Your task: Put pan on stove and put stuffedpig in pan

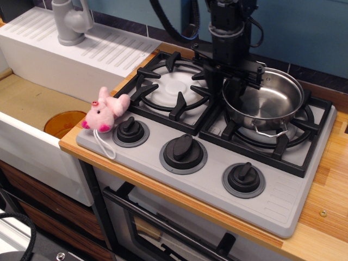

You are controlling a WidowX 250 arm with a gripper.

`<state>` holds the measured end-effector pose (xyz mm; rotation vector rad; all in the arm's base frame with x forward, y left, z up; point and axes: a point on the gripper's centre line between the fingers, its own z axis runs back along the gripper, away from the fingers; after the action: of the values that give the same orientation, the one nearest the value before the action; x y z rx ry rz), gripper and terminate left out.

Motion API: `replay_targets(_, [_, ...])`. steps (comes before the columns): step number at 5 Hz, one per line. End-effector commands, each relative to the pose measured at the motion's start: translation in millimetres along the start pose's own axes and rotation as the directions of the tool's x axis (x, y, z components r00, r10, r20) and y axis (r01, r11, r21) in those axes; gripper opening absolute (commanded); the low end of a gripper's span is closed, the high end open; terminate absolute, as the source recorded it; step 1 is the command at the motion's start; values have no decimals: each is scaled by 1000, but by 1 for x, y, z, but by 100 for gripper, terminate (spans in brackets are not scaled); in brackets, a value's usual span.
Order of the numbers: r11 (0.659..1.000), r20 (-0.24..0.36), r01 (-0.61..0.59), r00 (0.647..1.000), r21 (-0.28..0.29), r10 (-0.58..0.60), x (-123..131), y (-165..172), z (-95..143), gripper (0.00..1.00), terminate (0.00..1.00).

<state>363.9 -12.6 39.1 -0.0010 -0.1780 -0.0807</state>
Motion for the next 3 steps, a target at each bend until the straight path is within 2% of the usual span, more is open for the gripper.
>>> replay_targets(1, [1000, 6, 6, 1000, -1, -6, 5, 1, 14, 0, 0])
replay_targets(3, [1000, -14, 8, 1000, 5, -8, 5, 4, 25, 0, 0])
